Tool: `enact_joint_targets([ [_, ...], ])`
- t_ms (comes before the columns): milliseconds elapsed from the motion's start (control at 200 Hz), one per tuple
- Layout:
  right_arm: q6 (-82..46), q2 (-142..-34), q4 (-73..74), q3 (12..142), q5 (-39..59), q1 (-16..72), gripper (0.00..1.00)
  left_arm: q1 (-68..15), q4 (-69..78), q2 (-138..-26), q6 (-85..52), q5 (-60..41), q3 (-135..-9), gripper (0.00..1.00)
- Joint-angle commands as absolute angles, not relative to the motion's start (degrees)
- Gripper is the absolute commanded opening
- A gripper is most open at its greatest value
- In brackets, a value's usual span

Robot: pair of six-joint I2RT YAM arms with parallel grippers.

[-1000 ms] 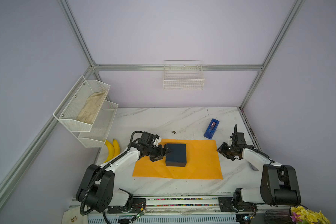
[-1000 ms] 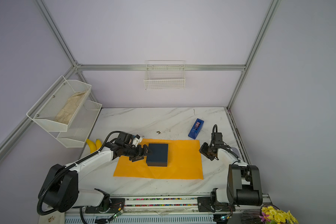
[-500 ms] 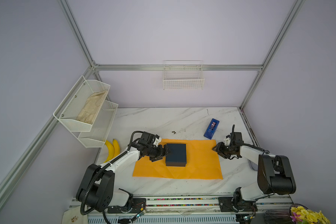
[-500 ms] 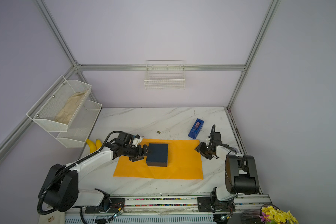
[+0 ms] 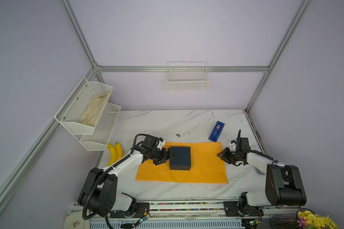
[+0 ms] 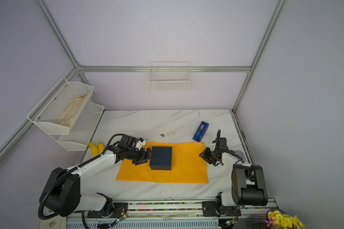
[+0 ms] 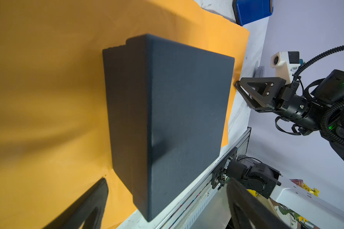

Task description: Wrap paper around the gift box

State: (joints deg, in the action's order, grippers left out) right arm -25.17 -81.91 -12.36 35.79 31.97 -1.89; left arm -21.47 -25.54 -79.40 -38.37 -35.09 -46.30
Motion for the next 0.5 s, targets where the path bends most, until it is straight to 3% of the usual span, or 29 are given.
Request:
enact_joint_targets([
  [0, -23.7, -84.4, -12.3, 37.5, 27.8, -1.9, 0.36, -21.1, -24.5, -79.5, -38.0, -35.8, -50.5, 0.92],
  [230, -23.1, -84.4, -12.9, 41.4, 22.1, -1.9, 0.39, -21.1, -24.6, -78.5, -38.1, -35.4, -49.9, 0.92],
  [495, -21.2, -88.6, -13.3, 44.3, 21.0, -1.9, 0.55, -21.0, -24.6, -78.7, -38.1, -35.5, -50.4, 0.92],
])
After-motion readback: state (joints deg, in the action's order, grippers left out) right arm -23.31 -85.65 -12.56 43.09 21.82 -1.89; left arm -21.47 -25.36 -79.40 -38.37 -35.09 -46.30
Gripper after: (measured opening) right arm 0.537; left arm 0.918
